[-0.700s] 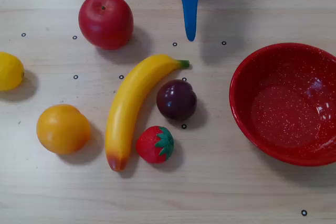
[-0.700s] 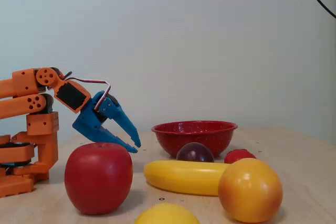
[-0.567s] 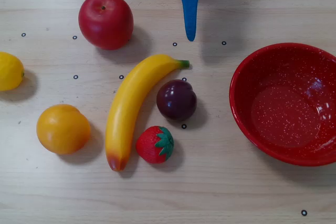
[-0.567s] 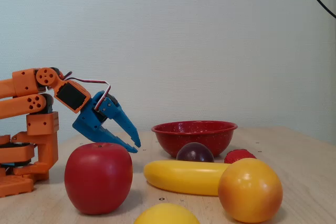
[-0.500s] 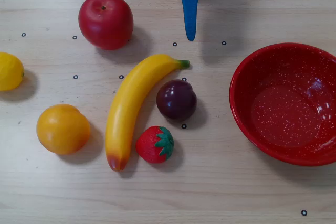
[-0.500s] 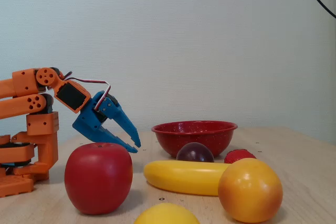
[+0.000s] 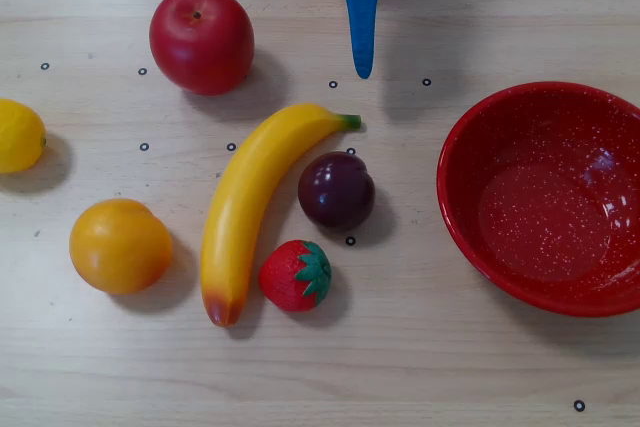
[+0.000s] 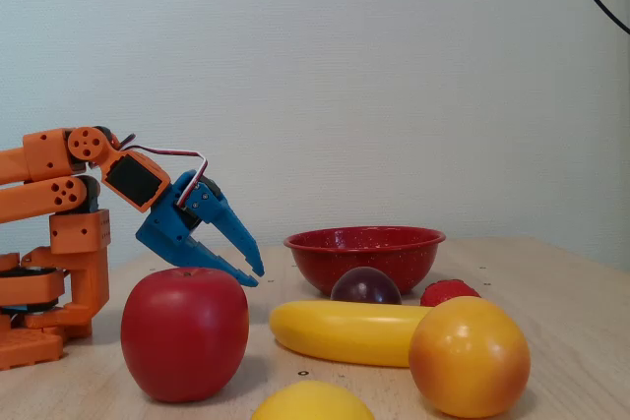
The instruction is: Put the lemon in the red bowl.
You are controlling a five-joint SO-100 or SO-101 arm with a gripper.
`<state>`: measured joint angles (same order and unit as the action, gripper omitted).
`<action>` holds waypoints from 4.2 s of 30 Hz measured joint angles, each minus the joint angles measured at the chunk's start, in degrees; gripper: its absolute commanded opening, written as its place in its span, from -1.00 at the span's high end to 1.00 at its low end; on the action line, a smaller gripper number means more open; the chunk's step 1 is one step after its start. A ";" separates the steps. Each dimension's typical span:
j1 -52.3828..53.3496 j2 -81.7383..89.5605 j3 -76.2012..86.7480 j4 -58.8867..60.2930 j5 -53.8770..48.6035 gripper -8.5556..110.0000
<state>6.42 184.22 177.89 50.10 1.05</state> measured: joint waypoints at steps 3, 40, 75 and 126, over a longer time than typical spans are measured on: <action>0.00 0.09 0.00 0.88 0.00 0.85; -10.28 -36.74 -49.75 30.59 10.81 0.85; -41.84 -100.81 -128.41 53.44 28.30 0.85; -65.30 -152.05 -164.53 53.44 59.68 -0.35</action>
<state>-58.89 32.17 13.36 103.54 60.73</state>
